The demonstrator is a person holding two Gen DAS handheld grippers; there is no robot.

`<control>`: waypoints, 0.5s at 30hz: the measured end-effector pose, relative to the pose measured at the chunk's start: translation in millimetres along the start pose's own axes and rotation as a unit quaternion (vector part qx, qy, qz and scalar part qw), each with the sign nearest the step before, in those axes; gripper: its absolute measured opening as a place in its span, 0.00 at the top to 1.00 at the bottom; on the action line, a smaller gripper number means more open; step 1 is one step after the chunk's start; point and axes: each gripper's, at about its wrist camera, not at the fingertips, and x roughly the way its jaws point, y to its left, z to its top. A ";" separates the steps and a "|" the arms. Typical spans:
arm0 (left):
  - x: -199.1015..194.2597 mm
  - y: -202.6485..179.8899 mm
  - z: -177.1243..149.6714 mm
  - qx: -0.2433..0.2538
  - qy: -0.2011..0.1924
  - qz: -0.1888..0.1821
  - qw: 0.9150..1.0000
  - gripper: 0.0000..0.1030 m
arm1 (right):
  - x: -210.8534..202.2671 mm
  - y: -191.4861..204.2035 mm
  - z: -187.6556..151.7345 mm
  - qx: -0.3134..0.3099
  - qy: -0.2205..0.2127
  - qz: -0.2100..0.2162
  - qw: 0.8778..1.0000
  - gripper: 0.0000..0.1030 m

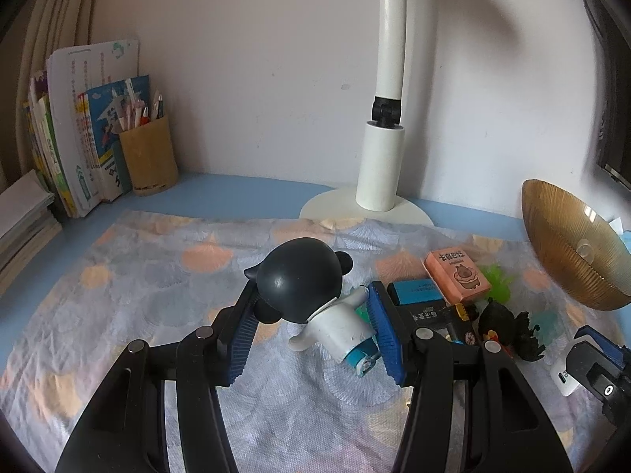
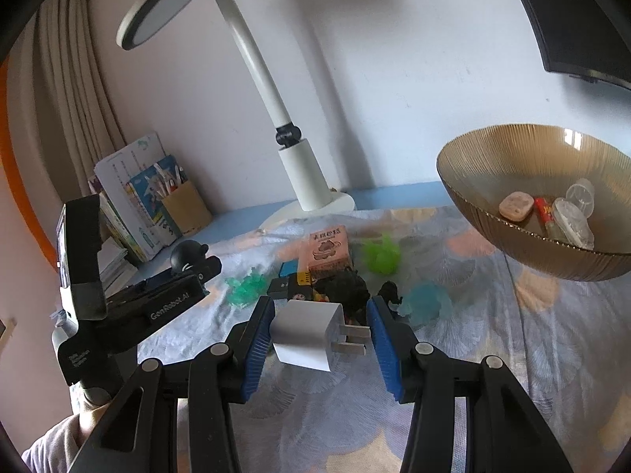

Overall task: Organize rigid objects
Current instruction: 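Carry figurine and plug to the gold bowl and release them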

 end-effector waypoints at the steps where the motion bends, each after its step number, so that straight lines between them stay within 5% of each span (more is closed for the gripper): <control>1: -0.5 0.0 0.1 0.000 -0.002 -0.002 1.000 0.50 | -1.0 0.2 -0.1 -0.001 -0.003 0.003 1.000 0.54; 15: -10.2 0.5 3.3 -0.020 -0.023 -0.045 0.998 0.50 | -2.7 7.6 2.4 -0.025 -0.005 0.026 0.999 0.54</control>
